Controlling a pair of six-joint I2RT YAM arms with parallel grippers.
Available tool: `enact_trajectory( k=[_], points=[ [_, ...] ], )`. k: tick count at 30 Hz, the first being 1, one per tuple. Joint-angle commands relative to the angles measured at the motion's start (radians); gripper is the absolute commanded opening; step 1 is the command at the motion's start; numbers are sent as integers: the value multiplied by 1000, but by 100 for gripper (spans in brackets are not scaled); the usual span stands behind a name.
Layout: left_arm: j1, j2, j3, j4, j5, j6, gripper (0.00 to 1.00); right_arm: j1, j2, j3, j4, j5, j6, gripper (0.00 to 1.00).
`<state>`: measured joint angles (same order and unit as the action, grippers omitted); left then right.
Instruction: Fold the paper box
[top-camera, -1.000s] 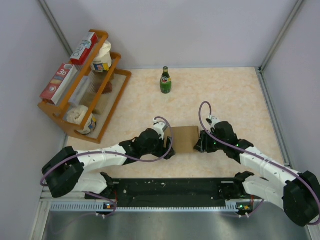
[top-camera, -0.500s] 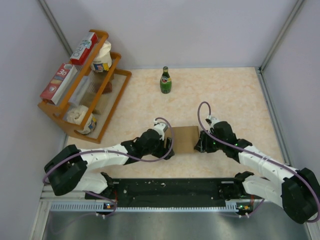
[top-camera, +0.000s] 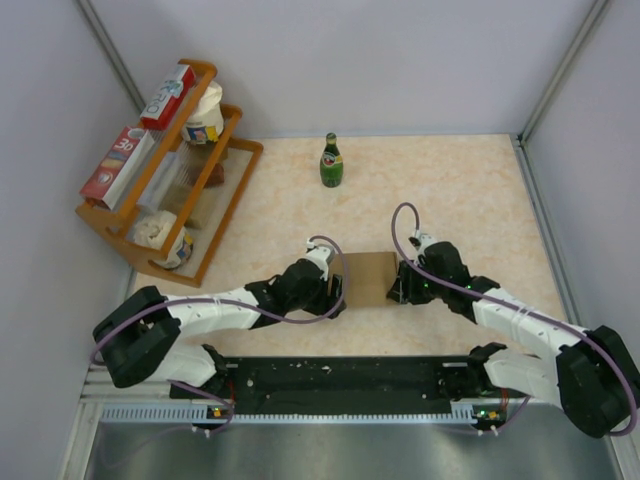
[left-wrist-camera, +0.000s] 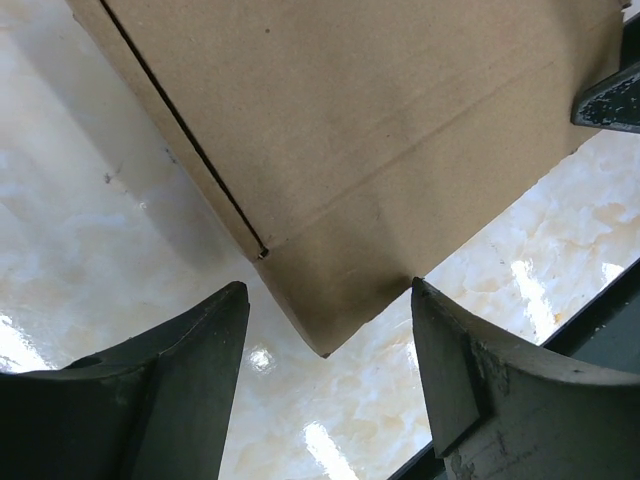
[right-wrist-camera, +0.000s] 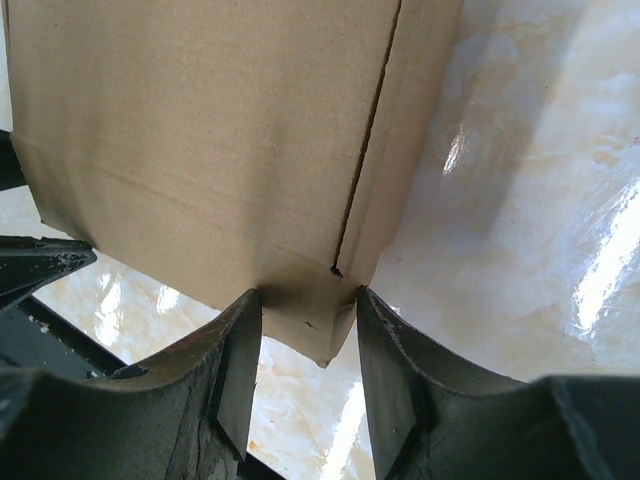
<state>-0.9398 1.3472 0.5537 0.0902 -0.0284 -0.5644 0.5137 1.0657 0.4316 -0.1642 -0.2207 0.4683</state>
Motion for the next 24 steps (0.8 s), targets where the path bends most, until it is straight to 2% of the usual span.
enact_trajectory(
  k=[1,14,24],
  points=[
    [-4,17,29,22,-22,20,70,-7,8,-7,42,12,4,42],
    [-4,6,32,3,-41,29,70,-9,4,-7,42,9,3,43],
    [-5,-57,-29,48,-56,21,70,-9,-12,-30,72,-5,3,52]
  ],
)
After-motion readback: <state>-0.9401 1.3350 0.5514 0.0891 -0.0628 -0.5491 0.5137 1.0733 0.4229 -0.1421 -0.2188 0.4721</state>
